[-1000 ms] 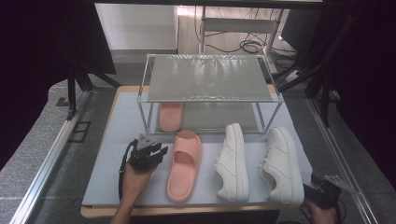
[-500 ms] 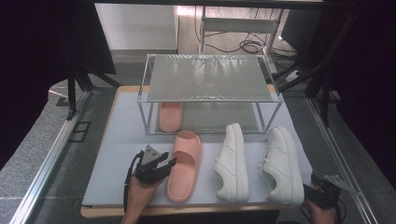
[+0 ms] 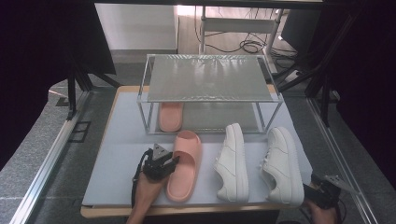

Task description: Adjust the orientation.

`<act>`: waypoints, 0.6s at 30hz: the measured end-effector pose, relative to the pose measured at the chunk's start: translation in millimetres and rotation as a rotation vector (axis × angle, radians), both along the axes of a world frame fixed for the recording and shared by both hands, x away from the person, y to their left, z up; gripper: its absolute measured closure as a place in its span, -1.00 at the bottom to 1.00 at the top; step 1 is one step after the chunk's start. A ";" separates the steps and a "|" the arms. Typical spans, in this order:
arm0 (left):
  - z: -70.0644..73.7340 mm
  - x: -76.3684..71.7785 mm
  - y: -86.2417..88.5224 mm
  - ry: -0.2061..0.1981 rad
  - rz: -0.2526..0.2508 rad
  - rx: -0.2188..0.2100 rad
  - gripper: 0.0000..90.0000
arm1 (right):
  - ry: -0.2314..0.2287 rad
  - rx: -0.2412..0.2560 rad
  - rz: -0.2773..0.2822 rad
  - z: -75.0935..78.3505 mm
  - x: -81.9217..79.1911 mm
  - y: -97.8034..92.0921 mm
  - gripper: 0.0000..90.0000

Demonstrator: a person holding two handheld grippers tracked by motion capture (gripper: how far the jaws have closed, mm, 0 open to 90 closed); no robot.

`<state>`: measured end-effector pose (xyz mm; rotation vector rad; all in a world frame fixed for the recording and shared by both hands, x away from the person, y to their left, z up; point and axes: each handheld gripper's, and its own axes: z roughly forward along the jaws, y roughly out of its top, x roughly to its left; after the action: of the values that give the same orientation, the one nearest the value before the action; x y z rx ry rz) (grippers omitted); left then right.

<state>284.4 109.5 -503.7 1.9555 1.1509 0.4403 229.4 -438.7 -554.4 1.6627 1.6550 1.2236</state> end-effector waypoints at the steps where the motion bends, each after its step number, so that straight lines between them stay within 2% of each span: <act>1: 0.2 0.1 0.2 0.004 0.002 -0.005 0.46 | 0.000 0.000 0.000 0.0 0.0 0.0 -0.72; 6: 1.8 0.1 -0.5 0.016 0.014 -0.011 0.52 | 0.000 0.000 0.000 0.0 0.0 0.0 -0.72; 11: 6.4 0.4 -0.1 0.019 0.020 -0.033 0.61 | 0.000 0.000 0.000 0.0 0.0 0.0 -0.72; 14: 8.9 1.7 0.0 0.014 0.019 -0.030 0.74 | 0.000 0.000 0.000 0.0 0.0 0.0 -0.72; 18: 11.5 4.4 -0.4 0.017 0.010 -0.024 0.76 | 0.000 0.000 0.000 0.0 0.0 -0.1 -0.72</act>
<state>288.8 109.1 -492.1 1.9372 1.1713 0.4145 229.4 -438.8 -554.3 1.6623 1.6555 1.2234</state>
